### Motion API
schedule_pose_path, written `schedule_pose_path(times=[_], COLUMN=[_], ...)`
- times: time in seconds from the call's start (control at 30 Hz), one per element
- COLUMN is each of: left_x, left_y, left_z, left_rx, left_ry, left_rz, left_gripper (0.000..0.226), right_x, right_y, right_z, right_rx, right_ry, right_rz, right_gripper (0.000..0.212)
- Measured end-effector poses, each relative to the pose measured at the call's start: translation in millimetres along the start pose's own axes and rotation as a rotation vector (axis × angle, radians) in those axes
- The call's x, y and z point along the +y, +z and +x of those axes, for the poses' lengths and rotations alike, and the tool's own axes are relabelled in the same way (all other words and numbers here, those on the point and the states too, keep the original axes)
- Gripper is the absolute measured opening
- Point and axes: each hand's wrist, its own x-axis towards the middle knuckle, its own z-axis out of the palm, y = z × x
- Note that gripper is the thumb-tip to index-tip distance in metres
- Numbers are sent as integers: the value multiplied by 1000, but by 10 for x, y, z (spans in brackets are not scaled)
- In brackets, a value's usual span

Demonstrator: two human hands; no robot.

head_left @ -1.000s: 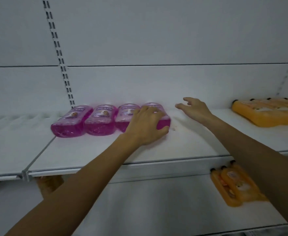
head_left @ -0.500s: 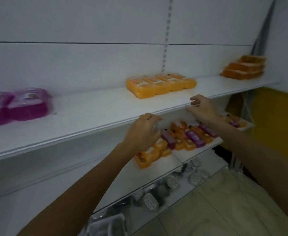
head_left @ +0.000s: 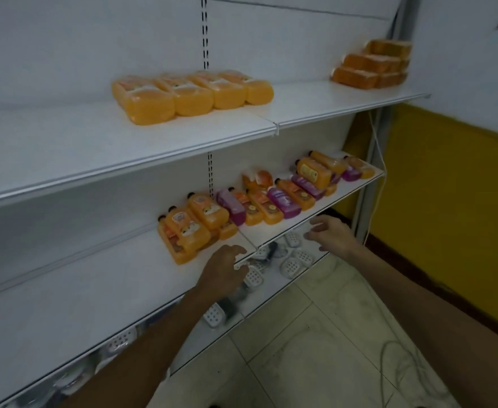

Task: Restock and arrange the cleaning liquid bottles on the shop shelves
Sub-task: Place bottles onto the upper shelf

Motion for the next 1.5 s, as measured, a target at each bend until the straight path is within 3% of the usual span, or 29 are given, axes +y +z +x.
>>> schedule_pose_path(times=[0.13,0.23,0.33,0.47,0.57,0.67,0.77,0.97,1.17,1.33,1.5], left_x=[-256,-538,-868,-1065,-1160,-1277,-1442,-1595,-1543,-1265,-679], left_y=[-129,-270,-367,-356,-320,-293,-203,-217,-284,-284,-117], left_z=[226,435,716,1021,1372,1634,1823,1721,1461,1100,737], left_rx=[79,180,278,356,316,268,296,321,461,527,641], left_ry=[-107,-236,-409,-631,-749,-841,-931,-934,-933,-867,-751], left_rz=[-56,-96,-172,-255,-272,-368,-287,-598,-742,-786,-784], left_gripper=[38,39,40,44,60,85,87,75,73,88,72], right_x=[-4,-51,-190,-431,-505,-602,-592,-577,-588,-488,-366], right_y=[387,820,1211,1562,1792,2007,2335,2565,2329,2032,1443], right_z=[402,836,1304,1797,2209,2445,2657,2836,2693,2405,1943], right_rx=[38,-47,-150,-278,-292,-260,-301,-468,-557,-483,-457], right_ry=[90,84,-43,-168,-234,-332,-321,-212,-179,-224,-365], right_rz=[196,220,85,-70,-152,-142,-148,-269,-193,-106,-50], right_gripper=[25,21,15,29,21,42,65,92,69,69,69])
